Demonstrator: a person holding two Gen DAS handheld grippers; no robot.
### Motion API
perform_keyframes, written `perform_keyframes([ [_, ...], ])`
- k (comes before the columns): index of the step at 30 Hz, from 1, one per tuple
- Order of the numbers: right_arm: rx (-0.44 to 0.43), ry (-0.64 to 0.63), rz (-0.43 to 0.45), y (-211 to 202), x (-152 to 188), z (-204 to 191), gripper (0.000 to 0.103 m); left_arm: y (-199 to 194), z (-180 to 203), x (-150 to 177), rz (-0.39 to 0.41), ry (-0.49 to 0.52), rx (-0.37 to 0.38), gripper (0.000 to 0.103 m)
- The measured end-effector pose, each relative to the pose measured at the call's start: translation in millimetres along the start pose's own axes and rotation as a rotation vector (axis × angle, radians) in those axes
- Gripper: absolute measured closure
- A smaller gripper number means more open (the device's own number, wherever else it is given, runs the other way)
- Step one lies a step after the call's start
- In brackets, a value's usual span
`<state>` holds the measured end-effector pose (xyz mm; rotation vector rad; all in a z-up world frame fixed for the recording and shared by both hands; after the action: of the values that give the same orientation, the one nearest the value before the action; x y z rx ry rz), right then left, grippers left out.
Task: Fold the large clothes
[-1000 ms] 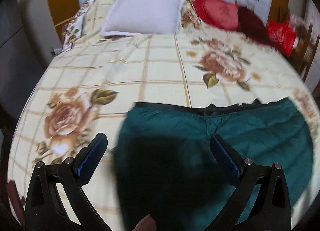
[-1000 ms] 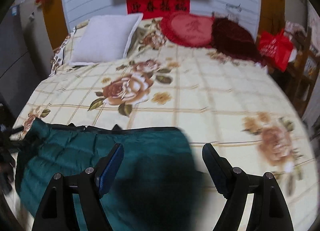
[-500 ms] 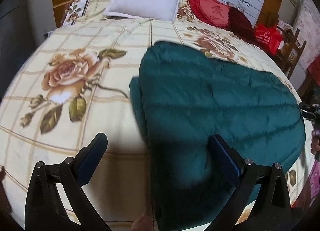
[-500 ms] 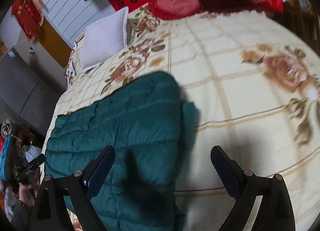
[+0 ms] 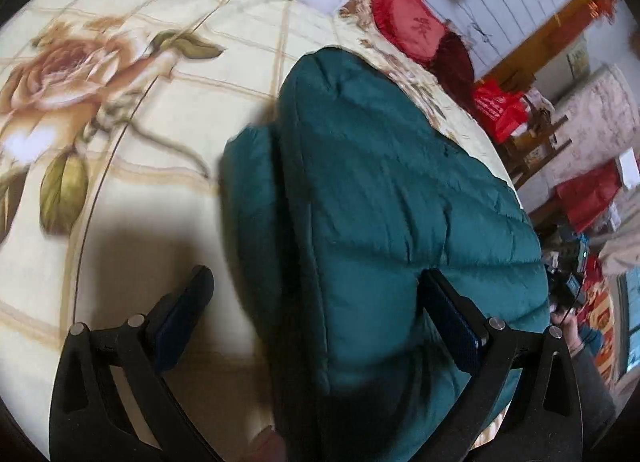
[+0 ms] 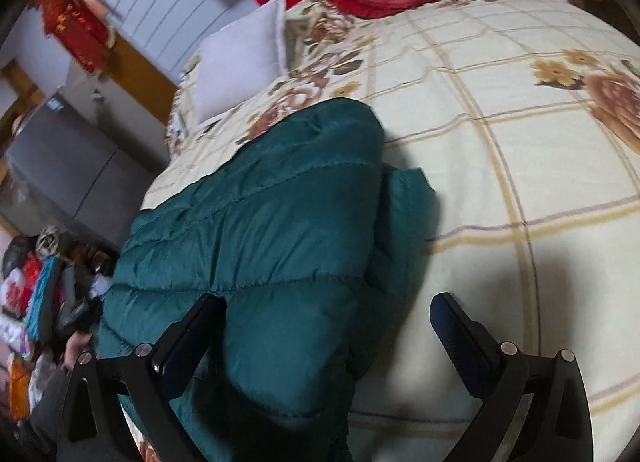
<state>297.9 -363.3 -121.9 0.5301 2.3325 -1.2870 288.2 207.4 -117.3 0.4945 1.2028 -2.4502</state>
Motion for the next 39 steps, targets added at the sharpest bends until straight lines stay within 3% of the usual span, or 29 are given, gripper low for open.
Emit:
perform_keyframes([
  [5,-0.080,-0.035,0.005,12.9,-12.1,-0.8,0.000,10.8,10.3,-8.0,-0.009,0.062,-0.019,0.000],
  [12,-0.126,-0.081,-0.008,31.6,-28.2,-8.0,0.000,18.6,15.1,-12.6,-0.008,0.105,-0.001,0.003],
  [14,-0.109,-0.107,-0.009,31.8,-27.1,-9.5,0.008,15.3,19.4,-10.0,0.017,0.145,0.002,0.016],
  [19,-0.070,-0.166,0.011,30.4,-20.9,-16.7,0.029,11.1,35.6,-0.5,0.083,0.252,-0.056,0.031],
  [22,-0.045,-0.193,0.016,31.0,-19.7,-19.9,0.031,15.3,38.3,-0.4,0.088,0.267,-0.066,0.030],
  [26,-0.035,-0.173,0.002,35.7,-20.4,-16.7,0.025,22.9,23.6,-4.5,0.077,0.189,-0.059,0.009],
  [28,-0.028,-0.165,0.004,36.3,-21.1,-17.4,0.021,25.1,17.3,-5.2,0.069,0.156,-0.027,0.008],
  [30,-0.011,-0.175,0.002,38.3,-21.8,-21.0,0.018,22.8,23.1,-4.8,0.085,0.179,-0.034,0.019],
  [31,-0.005,-0.180,0.000,38.4,-21.6,-22.7,0.018,19.3,29.8,-4.0,0.099,0.201,-0.035,0.035],
  [32,0.007,-0.187,0.001,37.8,-21.5,-24.7,0.028,16.3,35.3,-2.2,0.107,0.214,-0.041,0.050],
  [34,0.014,-0.206,0.032,30.0,-21.0,-30.8,0.044,8.3,45.5,-4.5,0.124,0.224,-0.048,0.062],
  [37,0.049,-0.235,0.072,15.2,-22.9,-43.7,0.064,-7.0,52.6,-12.4,0.163,0.189,-0.033,0.069],
  [39,0.077,-0.247,0.100,1.6,-27.5,-55.6,0.069,-17.9,60.9,-17.1,0.181,0.183,-0.016,0.071],
])
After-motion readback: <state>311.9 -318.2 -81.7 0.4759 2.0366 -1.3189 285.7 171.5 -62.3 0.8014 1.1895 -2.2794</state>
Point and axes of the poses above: each gripper's, at about its wrist camera, not at the fingertips, and y roughly the way its jaws point, z to its right, x to its underside, the point moved 2 cm from there along y, roughly the way its jaws point, and after that the axes turned 6 degrees about x, right-handed, at the moved point
